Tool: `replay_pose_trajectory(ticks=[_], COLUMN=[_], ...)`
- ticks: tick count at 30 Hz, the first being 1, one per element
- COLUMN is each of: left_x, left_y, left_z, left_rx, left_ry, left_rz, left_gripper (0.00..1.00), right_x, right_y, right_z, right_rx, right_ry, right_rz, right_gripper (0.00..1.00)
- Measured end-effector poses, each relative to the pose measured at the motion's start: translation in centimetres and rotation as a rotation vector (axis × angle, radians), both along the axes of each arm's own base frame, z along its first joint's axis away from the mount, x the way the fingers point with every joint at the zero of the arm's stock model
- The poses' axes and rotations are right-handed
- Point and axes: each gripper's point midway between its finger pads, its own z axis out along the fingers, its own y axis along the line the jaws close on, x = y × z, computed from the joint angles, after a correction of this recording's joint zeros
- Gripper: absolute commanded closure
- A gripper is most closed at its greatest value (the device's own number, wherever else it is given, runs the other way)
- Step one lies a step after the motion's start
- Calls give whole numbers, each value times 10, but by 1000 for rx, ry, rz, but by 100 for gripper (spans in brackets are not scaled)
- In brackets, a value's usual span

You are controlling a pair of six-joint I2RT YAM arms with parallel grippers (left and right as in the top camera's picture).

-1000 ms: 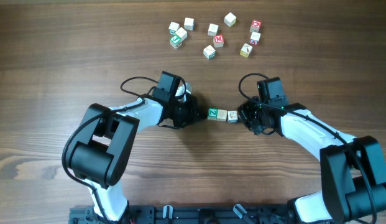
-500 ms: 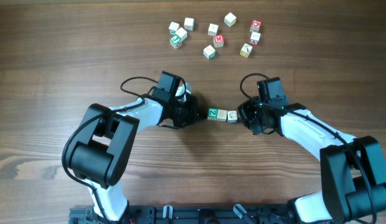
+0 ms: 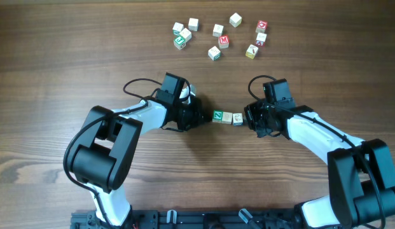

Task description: Form a horizontal line

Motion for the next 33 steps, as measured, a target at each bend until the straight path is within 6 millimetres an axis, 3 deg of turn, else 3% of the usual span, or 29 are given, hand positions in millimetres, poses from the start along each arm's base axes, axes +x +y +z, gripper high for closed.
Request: replay_pose_trajectory(ticks=[19,25,33], left_x=[0,0,0], left_y=[0,0,0], left_z=[0,0,0], left_rx=[0,0,0], left_ry=[0,0,0], left_rz=[0,0,0], left_gripper=[96,96,96], right_x=[-3,-20,-25], right_y=[5,-9,-4], right_z=[1,-8,-6], right_rx=[86,10,-41], right_ry=[93,165,65], right_rz=[-163,-187,112], right_gripper=[95,95,96])
